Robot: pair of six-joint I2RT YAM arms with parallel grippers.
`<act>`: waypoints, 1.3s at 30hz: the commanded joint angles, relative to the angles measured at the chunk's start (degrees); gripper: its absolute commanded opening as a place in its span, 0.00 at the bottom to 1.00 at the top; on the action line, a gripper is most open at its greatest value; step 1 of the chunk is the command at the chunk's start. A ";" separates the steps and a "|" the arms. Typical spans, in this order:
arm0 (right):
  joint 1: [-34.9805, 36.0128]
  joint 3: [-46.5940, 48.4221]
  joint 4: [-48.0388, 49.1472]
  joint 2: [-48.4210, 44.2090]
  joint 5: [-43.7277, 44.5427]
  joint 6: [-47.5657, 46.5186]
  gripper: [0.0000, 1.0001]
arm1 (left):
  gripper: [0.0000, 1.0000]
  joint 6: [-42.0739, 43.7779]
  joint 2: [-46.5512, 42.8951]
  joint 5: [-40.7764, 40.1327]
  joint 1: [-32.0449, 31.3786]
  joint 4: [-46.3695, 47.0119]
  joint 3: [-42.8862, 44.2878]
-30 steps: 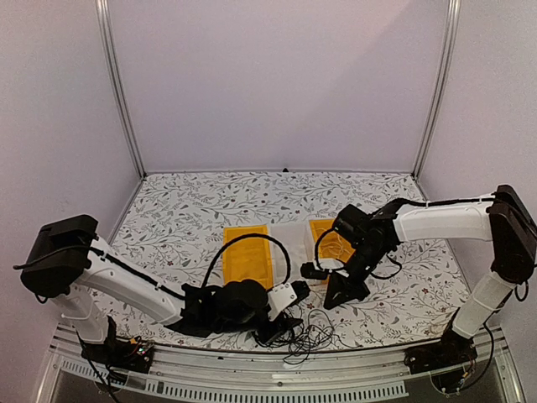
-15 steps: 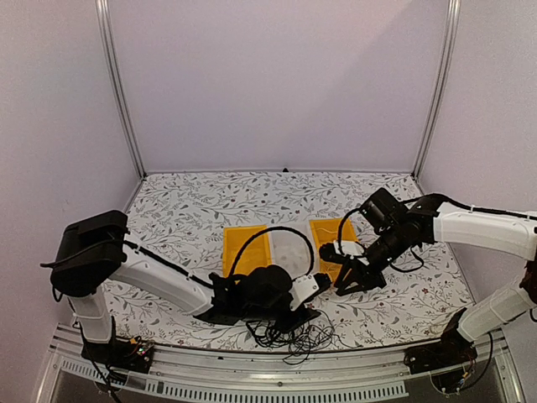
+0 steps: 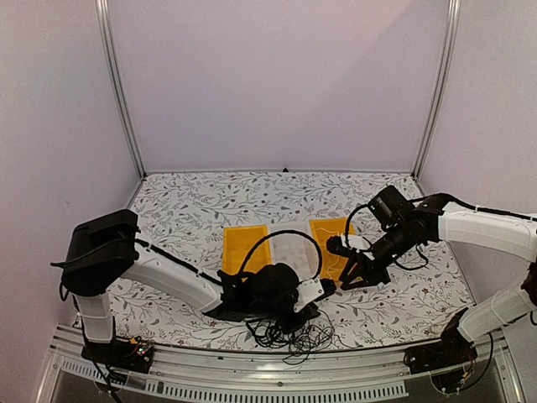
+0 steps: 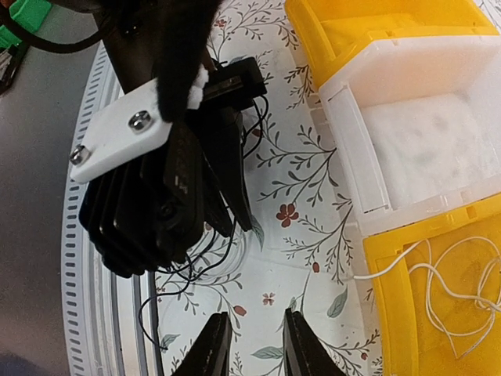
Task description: Untangle the cables
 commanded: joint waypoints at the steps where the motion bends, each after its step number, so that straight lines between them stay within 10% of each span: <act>1: -0.14 -0.62 0.58 0.58 -1.56 0.43 0.27 | 0.04 0.67 -1.03 0.02 0.67 -0.42 0.49; 11: -0.07 3.10 -4.33 11.00 -8.74 1.78 0.45 | 0.00 8.27 -14.36 -13.17 -6.00 12.90 -13.90; 39: 7.83 8.28 -4.33 31.76 -11.58 4.56 0.55 | 0.00 19.72 -10.61 -31.75 -14.88 16.88 -13.84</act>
